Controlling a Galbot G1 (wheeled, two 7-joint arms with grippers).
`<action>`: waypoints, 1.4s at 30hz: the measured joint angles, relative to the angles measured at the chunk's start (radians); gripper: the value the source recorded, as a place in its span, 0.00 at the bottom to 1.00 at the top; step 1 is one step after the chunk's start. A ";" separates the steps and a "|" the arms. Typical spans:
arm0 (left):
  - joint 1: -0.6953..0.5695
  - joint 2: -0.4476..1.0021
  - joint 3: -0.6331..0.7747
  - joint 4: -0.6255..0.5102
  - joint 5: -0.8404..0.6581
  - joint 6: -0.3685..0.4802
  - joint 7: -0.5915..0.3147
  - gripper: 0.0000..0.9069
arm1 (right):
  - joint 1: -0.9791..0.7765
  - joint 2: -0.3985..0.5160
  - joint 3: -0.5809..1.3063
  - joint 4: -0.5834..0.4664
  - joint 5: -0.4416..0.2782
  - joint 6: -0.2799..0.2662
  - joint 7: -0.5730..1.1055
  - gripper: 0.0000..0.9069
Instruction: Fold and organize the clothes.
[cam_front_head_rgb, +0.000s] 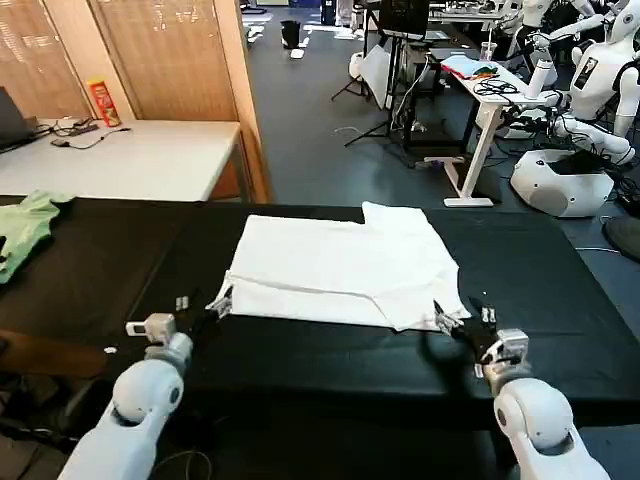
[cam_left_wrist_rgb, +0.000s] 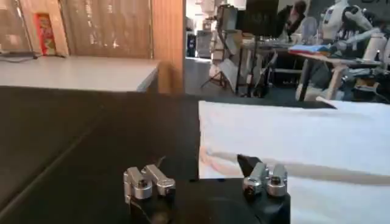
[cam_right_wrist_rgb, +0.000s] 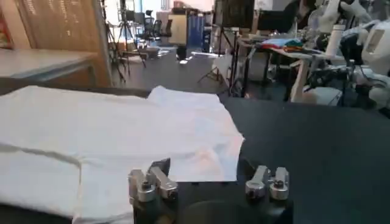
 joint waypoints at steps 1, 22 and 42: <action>0.009 0.000 -0.002 -0.002 -0.003 0.002 0.004 0.97 | -0.010 0.003 0.003 0.003 0.000 0.001 0.001 0.85; 0.027 -0.006 -0.004 0.045 0.020 0.001 0.017 0.00 | -0.011 0.009 0.006 -0.015 -0.002 0.005 -0.003 0.20; 0.128 0.055 -0.034 -0.040 0.075 0.024 0.007 0.00 | -0.090 -0.022 0.043 0.064 0.071 -0.114 0.048 0.01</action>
